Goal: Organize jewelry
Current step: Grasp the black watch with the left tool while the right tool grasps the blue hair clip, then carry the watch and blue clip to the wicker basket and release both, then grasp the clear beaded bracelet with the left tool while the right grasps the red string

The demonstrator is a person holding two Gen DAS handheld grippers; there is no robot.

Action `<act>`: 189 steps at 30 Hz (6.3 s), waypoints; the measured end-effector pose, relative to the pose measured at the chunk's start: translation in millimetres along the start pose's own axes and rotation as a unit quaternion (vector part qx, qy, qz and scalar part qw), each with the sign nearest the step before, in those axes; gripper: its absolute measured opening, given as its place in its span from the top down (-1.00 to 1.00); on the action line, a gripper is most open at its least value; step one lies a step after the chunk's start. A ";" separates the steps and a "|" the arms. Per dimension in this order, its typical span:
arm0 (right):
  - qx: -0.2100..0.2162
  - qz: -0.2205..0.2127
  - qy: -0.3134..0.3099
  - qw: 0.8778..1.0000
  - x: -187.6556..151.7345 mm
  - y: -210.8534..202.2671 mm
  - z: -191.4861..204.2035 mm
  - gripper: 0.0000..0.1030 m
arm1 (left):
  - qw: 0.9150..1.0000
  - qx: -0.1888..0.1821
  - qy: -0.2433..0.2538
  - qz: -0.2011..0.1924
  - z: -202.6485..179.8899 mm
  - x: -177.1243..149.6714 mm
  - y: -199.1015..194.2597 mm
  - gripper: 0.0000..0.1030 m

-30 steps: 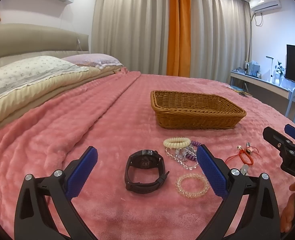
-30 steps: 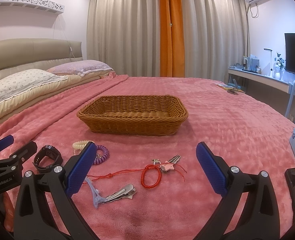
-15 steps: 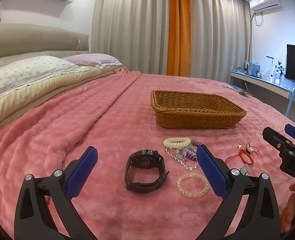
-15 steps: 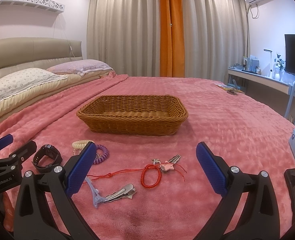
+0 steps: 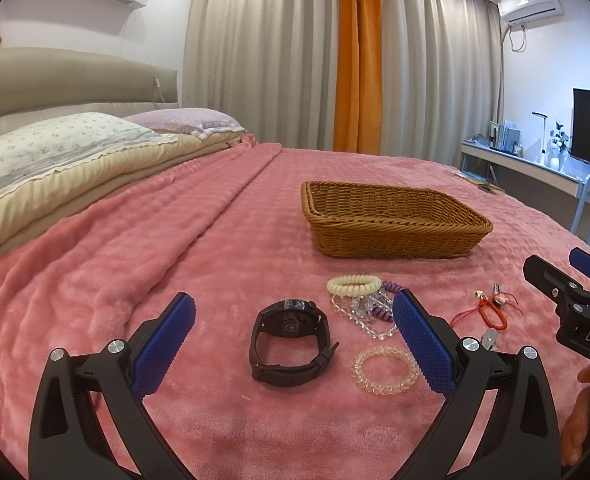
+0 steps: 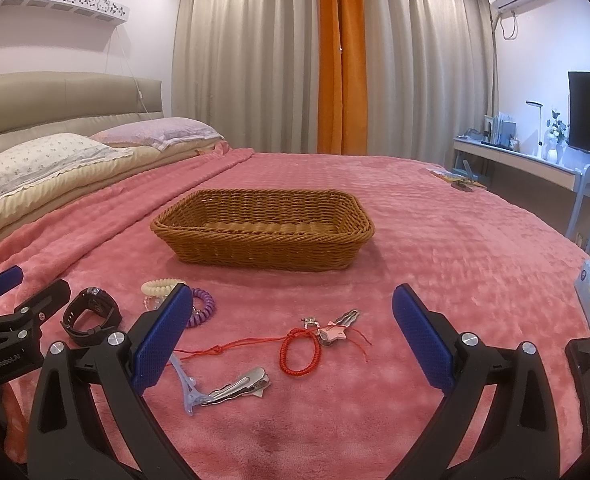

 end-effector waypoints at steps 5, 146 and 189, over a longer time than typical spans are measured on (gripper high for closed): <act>-0.013 0.002 -0.008 1.000 0.7 1.2 1.7 -0.85 | 1.000 -0.010 -0.018 0.006 4.4 -2.5 -0.8 -0.86; 0.076 0.143 0.065 0.985 54.3 9.1 -36.9 -0.20 | 0.976 -0.199 -0.051 0.067 -35.2 106.9 -22.6 -0.17; 0.075 0.260 0.030 0.962 -60.8 58.1 -16.1 0.94 | 0.956 -0.151 0.017 0.250 -48.1 -65.2 46.5 0.85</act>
Point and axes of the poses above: each gripper's, at about its wrist camera, not at the fingertips, and y roughly the way its jaws point, z to its left, x to its top, the point moved 10 cm from there along y, roughly the way its jaws point, and after that the axes turned 1 degree about z, right-handed, at the moved point
